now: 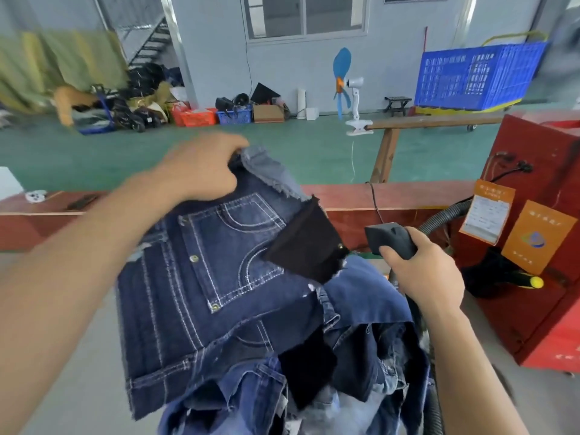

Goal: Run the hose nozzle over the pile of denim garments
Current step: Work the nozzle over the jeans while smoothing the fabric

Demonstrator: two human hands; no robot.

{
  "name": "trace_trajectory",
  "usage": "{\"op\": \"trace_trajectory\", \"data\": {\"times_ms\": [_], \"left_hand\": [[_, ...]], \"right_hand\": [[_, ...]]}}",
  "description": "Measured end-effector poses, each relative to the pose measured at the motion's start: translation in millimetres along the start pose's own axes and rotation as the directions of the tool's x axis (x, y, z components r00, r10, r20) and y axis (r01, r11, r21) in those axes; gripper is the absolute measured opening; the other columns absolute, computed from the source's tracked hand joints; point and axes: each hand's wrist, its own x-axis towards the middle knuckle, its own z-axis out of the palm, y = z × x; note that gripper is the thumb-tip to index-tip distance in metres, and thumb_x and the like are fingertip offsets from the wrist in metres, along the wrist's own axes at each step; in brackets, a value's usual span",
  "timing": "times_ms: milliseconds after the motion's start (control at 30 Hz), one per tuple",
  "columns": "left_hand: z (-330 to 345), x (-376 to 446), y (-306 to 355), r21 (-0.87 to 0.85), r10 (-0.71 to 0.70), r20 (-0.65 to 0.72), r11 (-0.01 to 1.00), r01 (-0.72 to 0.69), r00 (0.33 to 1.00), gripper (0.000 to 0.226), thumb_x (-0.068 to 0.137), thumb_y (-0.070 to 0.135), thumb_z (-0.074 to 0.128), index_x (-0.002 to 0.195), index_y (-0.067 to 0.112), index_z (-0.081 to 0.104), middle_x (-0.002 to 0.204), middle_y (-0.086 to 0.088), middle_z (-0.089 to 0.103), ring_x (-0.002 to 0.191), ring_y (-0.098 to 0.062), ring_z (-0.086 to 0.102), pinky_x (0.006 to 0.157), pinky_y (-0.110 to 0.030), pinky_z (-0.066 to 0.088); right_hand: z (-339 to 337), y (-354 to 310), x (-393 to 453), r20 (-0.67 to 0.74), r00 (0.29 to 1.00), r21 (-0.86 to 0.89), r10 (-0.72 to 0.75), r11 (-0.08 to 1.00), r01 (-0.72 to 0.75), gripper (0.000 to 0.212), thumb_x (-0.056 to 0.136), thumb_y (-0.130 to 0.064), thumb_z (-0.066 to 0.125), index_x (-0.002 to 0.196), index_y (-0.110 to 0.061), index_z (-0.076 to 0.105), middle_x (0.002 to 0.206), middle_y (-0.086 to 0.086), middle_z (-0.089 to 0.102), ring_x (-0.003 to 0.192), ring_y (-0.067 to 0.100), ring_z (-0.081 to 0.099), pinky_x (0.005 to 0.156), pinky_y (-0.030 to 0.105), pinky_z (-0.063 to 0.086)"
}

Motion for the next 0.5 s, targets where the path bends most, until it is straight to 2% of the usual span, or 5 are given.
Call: {"op": "trace_trajectory", "data": {"times_ms": [67, 167, 300, 367, 500], "left_hand": [[48.7, 9.5, -3.5, 0.025, -0.035, 0.08, 0.999, 0.033, 0.996, 0.032, 0.073, -0.001, 0.055, 0.092, 0.024, 0.054, 0.099, -0.008, 0.062, 0.1, -0.035, 0.057, 0.073, -0.036, 0.044], [141.4, 1.4, -9.7, 0.058, -0.174, 0.184, 0.984, 0.166, 0.967, 0.048, 0.084, 0.007, 0.056, 0.129, 0.018, 0.045, 0.129, -0.013, 0.055, 0.118, -0.034, 0.051, 0.089, -0.041, 0.046], [239.9, -45.6, 1.5, -0.116, -0.153, 0.576, 0.957, 0.265, 0.803, 0.048, 0.101, 0.03, 0.042, 0.143, 0.009, 0.03, 0.139, -0.017, 0.043, 0.118, -0.033, 0.051, 0.096, -0.044, 0.044], [260.5, -66.5, 14.9, -0.133, -0.187, 0.507, 0.947, 0.291, 0.842, 0.044, 0.103, 0.037, 0.034, 0.139, 0.013, 0.036, 0.134, -0.013, 0.048, 0.114, -0.031, 0.052, 0.091, -0.042, 0.046], [261.1, -92.3, 30.6, -0.296, -0.216, -0.003, 0.933, 0.205, 0.976, 0.045, 0.097, 0.047, 0.041, 0.115, 0.009, 0.056, 0.113, -0.008, 0.055, 0.101, -0.028, 0.054, 0.083, -0.039, 0.047]], "right_hand": [[-0.6, 1.1, 1.1, -0.007, 1.0, -0.004, -0.006, 1.0, 0.006, 0.043, 0.087, -0.045, 0.059, 0.128, -0.033, 0.051, 0.084, -0.005, 0.058, 0.077, 0.024, 0.053, 0.064, 0.032, 0.041], [-0.8, 5.0, 4.4, 0.0, 1.0, -0.021, -0.003, 1.0, 0.003, 0.042, 0.086, -0.045, 0.059, 0.127, -0.033, 0.052, 0.083, -0.004, 0.061, 0.077, 0.024, 0.053, 0.063, 0.031, 0.038], [0.1, 7.4, 7.8, 0.019, 1.0, -0.028, -0.009, 1.0, 0.01, 0.036, 0.085, -0.044, 0.06, 0.118, -0.034, 0.055, 0.078, -0.003, 0.065, 0.077, 0.026, 0.061, 0.063, 0.031, 0.041], [1.2, 6.9, 9.2, 0.026, 0.999, -0.042, -0.019, 0.999, 0.02, 0.035, 0.084, -0.043, 0.06, 0.117, -0.034, 0.055, 0.076, -0.003, 0.064, 0.076, 0.027, 0.062, 0.062, 0.031, 0.041], [4.2, 5.0, 9.6, 0.045, 0.998, -0.063, -0.044, 0.997, 0.046, 0.032, 0.086, -0.042, 0.061, 0.116, -0.033, 0.055, 0.075, -0.007, 0.062, 0.074, 0.025, 0.06, 0.059, 0.03, 0.039]]}}
